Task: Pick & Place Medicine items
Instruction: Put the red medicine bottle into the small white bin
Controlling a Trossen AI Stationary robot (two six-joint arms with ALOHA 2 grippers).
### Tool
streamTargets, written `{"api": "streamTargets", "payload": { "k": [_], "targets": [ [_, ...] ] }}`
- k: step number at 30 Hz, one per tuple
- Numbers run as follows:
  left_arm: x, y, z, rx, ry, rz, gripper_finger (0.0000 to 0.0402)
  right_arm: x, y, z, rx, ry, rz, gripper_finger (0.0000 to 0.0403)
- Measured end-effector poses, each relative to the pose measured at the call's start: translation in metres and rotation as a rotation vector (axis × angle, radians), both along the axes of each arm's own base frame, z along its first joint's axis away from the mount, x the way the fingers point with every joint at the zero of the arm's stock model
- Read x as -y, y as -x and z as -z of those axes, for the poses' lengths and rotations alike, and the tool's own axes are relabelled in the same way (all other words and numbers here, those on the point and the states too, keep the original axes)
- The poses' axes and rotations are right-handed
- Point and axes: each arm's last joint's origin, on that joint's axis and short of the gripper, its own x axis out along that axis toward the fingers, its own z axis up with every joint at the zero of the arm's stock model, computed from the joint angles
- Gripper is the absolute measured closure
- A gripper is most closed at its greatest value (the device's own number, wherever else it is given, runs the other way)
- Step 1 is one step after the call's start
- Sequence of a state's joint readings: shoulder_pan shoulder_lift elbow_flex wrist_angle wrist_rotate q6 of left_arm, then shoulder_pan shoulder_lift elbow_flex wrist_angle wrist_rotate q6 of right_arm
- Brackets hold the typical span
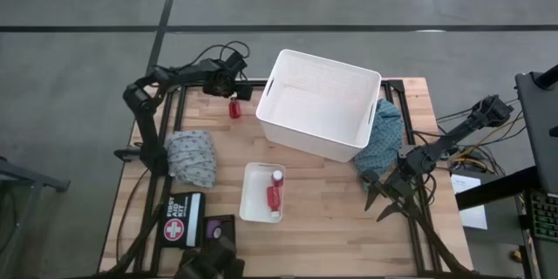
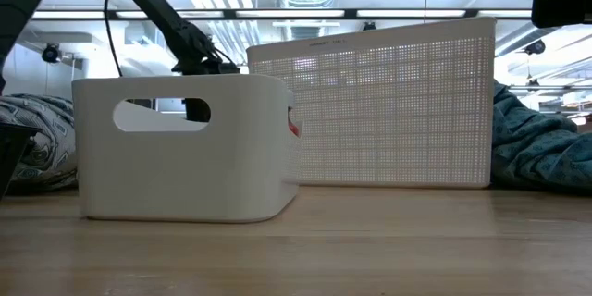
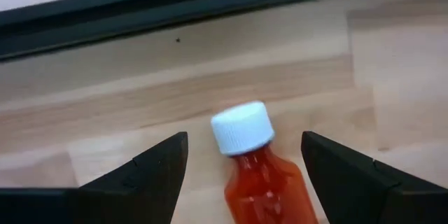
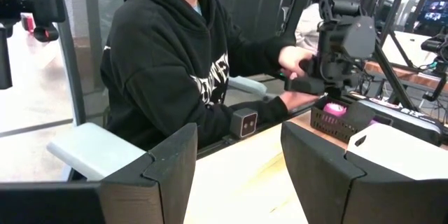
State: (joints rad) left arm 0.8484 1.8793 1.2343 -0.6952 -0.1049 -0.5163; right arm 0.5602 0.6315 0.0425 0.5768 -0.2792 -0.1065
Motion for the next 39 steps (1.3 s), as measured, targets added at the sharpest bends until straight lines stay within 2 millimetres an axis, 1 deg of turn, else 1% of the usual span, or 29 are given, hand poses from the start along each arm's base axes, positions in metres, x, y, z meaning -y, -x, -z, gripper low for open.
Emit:
{"api": "streamTargets", "payload": {
  "k": [7,11,16,21,24,39],
  "targets": [
    [-0.007,0.0,0.011,0.015,0.03,-0.021,0.0117,0.0,0.0,0.0,0.001,0.0,0.0,0.0197],
    [-0.013,-0.003,0.008,0.02,0.024,-0.021,0.0126,0.0,0.0,0.0,0.001,0.001,0.0,0.0197],
    [-0.015,-0.005,0.004,0.028,0.015,-0.019,0.016,0.0,0.0,0.0,0.0,0.0,0.0,0.0197],
    [-0.012,-0.002,0.006,0.001,0.047,-0.021,0.02,0.0,0.0,0.0,0.0,0.0,0.0,0.0197],
    [-0.012,-0.002,0.006,-0.003,0.052,-0.021,0.0213,0.0,0.0,0.0,0.001,0.0,0.0,0.0197],
    [-0.009,-0.001,0.009,-0.004,0.07,-0.018,0.0216,0.0,0.0,0.0,-0.001,-0.001,0.0,0.0197]
  ]
}}
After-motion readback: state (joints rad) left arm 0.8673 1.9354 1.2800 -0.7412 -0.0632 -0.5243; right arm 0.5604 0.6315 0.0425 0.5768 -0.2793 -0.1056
